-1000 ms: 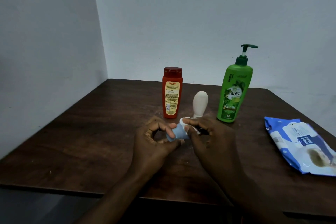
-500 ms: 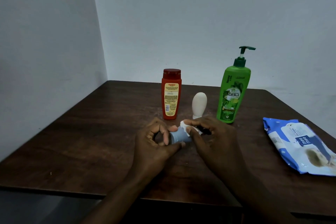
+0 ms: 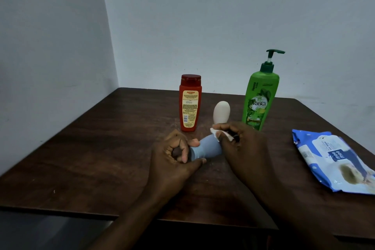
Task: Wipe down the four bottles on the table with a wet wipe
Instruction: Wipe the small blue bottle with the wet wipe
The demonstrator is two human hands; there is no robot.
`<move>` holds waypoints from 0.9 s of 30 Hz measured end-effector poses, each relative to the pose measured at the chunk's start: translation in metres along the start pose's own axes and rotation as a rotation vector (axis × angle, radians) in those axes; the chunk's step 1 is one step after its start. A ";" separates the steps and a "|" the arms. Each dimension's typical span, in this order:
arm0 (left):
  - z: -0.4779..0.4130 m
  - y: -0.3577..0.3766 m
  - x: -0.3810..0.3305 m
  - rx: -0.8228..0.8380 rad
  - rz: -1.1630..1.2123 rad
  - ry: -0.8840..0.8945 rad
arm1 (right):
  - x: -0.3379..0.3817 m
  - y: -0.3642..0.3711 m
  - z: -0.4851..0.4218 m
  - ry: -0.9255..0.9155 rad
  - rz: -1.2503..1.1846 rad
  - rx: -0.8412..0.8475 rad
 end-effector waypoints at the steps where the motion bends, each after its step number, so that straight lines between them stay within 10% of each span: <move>1: 0.000 0.001 -0.002 0.002 0.002 0.009 | 0.006 0.003 0.002 -0.016 0.013 0.013; 18: 0.002 0.001 -0.008 0.017 0.006 0.069 | -0.007 -0.008 -0.001 -0.105 0.093 0.108; 27: 0.002 0.001 0.001 0.006 -0.007 0.080 | -0.048 -0.011 -0.005 0.297 -0.714 0.179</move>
Point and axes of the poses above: each hand's wrist, its own z-axis away from the middle knuckle, its own y-axis out of the palm, x = y × z, the point moved 2 cm from there along -z, towards the middle knuckle, and after that the axes turned 15 degrees about x, right-handed, at the moved point
